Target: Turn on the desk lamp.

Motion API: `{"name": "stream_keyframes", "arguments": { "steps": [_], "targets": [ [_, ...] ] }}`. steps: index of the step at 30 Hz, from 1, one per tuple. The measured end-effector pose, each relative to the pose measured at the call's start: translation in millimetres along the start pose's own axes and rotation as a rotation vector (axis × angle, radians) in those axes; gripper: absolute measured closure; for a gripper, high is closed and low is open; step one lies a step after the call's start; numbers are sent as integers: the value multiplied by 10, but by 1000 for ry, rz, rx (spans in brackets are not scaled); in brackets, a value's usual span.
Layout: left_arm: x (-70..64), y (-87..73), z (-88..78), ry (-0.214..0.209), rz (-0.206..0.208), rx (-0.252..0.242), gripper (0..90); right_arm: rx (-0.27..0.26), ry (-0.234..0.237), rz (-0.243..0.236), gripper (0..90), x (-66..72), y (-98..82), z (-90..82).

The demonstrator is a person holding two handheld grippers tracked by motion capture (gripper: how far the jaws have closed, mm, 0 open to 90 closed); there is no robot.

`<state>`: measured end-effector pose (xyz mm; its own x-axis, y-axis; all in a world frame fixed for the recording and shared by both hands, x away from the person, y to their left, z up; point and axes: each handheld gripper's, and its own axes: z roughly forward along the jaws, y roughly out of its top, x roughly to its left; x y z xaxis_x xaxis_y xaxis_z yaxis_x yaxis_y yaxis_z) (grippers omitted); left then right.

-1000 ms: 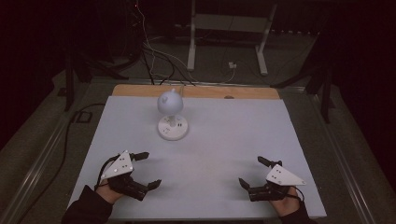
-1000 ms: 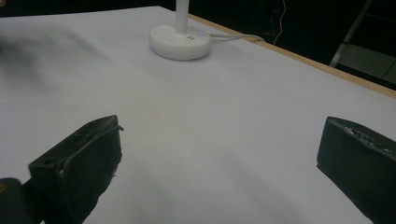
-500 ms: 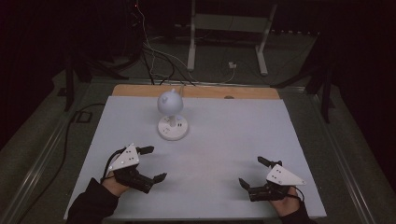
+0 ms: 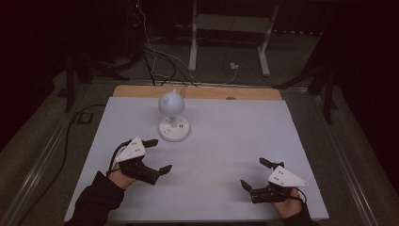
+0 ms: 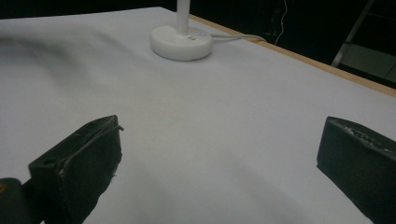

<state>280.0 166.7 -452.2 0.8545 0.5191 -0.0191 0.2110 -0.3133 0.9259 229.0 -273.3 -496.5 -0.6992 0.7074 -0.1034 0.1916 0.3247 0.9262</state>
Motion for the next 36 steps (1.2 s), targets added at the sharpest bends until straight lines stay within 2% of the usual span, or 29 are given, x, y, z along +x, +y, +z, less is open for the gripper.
{"name": "stream_keyframes", "arguments": {
  "steps": [5,14,21,27,32,36],
  "targets": [
    [27,48,71,11,3,2,3,-2,-1,1,0,-2,0,-1],
    [96,86,230,50,-23,14,3,-2,1,2,0,0,0,-1],
    [131,106,306,70,-28,8,3,-12,-15,-4,0,-4,8,-17],
    [169,125,394,109,-36,15,3,-11,-11,-1,0,-5,6,-15],
    [200,133,461,123,-48,13,3,-8,-11,-8,0,1,8,-11],
    [225,141,530,157,-67,26,3,-6,-9,-10,0,3,6,-8]
  ]
}}
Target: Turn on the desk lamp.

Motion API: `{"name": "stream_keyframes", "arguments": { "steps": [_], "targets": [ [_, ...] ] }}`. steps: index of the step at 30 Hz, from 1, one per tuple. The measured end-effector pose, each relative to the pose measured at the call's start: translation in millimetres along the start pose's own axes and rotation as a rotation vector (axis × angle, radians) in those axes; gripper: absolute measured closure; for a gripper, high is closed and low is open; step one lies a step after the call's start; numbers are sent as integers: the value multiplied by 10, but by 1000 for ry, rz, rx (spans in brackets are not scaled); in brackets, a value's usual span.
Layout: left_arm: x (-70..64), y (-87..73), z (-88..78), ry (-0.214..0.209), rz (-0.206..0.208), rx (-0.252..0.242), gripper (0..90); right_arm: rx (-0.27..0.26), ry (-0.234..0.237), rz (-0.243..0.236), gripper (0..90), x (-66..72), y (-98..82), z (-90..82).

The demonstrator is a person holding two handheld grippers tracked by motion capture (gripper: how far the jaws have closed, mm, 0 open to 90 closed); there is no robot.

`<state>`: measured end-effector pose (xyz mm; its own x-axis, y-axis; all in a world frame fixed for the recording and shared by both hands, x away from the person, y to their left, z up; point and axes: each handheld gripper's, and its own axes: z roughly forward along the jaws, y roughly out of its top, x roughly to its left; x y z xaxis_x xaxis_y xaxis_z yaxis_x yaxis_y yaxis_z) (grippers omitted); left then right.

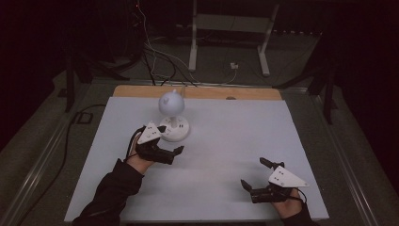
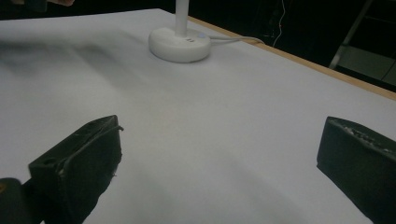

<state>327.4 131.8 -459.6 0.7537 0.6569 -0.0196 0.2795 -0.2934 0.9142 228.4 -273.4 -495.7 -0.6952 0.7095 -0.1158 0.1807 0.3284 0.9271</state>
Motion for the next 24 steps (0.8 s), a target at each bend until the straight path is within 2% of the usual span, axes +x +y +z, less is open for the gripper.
{"name": "stream_keyframes", "arguments": {
  "steps": [11,17,24],
  "targets": [
    [34,40,153,29,-11,-1,3,1,8,8,0,-1,-4,2],
    [61,50,245,69,-25,20,4,2,10,7,0,1,-4,3],
    [87,65,333,68,-33,32,3,0,13,10,0,0,-4,2]
  ]
}}
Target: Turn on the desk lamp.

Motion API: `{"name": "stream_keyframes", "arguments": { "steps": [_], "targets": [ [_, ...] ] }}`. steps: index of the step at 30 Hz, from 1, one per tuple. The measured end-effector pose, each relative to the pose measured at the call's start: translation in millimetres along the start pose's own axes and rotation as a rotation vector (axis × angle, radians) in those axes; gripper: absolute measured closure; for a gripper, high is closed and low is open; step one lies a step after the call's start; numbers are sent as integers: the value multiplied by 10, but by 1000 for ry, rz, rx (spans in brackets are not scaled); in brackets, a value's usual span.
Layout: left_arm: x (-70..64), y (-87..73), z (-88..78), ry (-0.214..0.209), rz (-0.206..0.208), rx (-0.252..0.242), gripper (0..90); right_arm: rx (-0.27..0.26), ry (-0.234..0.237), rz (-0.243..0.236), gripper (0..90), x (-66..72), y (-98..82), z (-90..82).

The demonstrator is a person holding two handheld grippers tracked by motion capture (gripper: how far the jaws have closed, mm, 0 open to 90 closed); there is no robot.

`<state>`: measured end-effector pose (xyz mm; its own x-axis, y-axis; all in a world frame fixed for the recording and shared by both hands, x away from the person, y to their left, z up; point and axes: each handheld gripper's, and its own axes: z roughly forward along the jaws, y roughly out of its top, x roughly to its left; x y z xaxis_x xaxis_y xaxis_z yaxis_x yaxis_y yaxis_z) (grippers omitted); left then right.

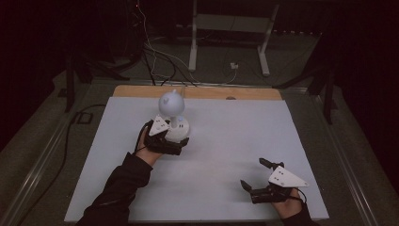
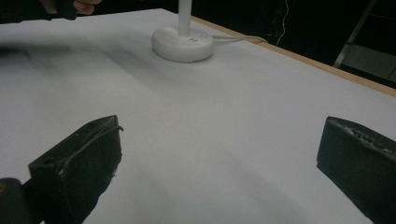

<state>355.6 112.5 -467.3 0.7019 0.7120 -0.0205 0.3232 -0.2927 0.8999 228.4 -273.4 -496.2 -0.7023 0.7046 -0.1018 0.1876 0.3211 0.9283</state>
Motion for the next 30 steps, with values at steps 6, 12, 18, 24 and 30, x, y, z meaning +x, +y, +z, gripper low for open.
{"name": "stream_keyframes", "arguments": {
  "steps": [6,12,18,24,30],
  "targets": [
    [11,18,85,-8,-25,43,12,-2,3,3,0,1,0,-1],
    [4,23,149,16,-38,72,51,-2,6,6,0,0,0,1],
    [31,21,199,55,-55,76,160,-2,8,8,0,-2,-1,-1],
    [74,40,265,98,-40,95,320,-2,10,7,0,-1,-1,1],
    [112,50,285,138,-44,88,441,-3,11,8,0,-1,-1,-4]
  ]
}}
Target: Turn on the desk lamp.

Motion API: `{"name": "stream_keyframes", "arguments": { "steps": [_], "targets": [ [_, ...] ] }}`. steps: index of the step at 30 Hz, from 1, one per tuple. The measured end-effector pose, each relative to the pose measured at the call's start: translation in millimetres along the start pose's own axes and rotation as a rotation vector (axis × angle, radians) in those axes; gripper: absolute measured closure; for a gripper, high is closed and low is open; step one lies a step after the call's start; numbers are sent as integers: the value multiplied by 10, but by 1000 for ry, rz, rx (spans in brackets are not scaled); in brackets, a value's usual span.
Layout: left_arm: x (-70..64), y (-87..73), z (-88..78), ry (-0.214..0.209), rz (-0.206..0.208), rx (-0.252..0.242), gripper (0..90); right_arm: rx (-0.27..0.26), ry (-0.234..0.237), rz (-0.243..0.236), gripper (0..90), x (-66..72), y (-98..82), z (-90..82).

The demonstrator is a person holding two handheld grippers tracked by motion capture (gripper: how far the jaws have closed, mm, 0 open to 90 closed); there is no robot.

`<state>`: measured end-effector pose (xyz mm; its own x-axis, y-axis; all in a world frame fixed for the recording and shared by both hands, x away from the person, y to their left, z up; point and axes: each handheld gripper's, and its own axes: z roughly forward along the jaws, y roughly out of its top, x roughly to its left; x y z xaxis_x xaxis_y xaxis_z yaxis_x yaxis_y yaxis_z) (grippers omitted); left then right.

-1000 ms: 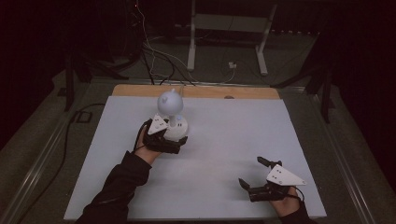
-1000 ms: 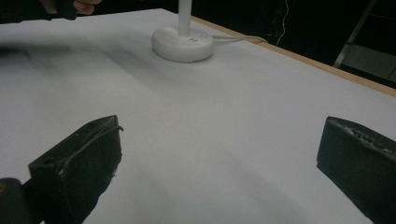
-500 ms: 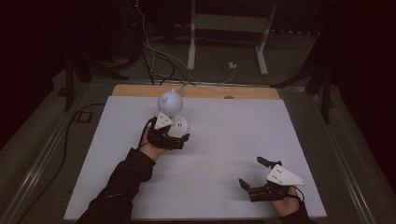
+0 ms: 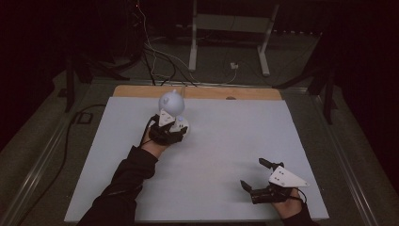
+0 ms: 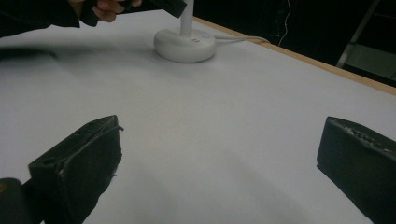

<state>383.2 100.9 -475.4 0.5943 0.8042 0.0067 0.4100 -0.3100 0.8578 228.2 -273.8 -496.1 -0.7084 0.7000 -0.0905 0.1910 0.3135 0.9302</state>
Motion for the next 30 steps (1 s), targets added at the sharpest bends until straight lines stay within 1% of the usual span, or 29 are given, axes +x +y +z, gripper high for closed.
{"name": "stream_keyframes", "arguments": {
  "steps": [1,2,4,5,6,8,10,13,14,16,18,19,21,22,24,26,30],
  "targets": [
    [4,2,2,5,-2,-1,492,1,0,3,0,-5,-3,4],
    [9,3,6,8,-2,1,492,1,0,3,0,-5,-3,4],
    [16,3,20,18,-5,3,568,0,0,2,0,0,-1,4],
    [23,1,26,17,-3,6,568,0,0,2,0,0,-1,4],
    [25,-1,31,21,-1,5,591,0,1,0,0,1,0,3],
    [34,-8,44,18,-1,14,643,0,1,4,0,-2,-2,2],
    [40,-25,71,21,13,31,705,-1,1,3,0,-2,-1,2],
    [48,-39,93,24,6,37,754,2,2,5,0,-4,-4,7],
    [51,-47,102,23,5,40,754,3,3,6,0,-4,-5,7],
    [57,-56,121,25,12,57,797,-1,2,4,0,-3,-1,2],
    [64,-66,133,19,8,56,807,0,1,4,0,-5,-2,4],
    [67,-71,138,15,2,56,832,1,3,5,0,-7,-5,5],
    [67,-83,150,10,8,61,877,0,3,4,0,-2,-2,2],
    [69,-88,156,7,14,66,877,0,3,4,0,-2,-2,2],
    [74,-103,168,0,9,72,900,0,4,6,0,-5,-4,4],
    [78,-115,185,-9,7,84,900,1,3,3,0,-2,-3,2],
    [89,-132,199,-9,10,90,900,1,3,5,0,-7,-4,2]
  ]
}}
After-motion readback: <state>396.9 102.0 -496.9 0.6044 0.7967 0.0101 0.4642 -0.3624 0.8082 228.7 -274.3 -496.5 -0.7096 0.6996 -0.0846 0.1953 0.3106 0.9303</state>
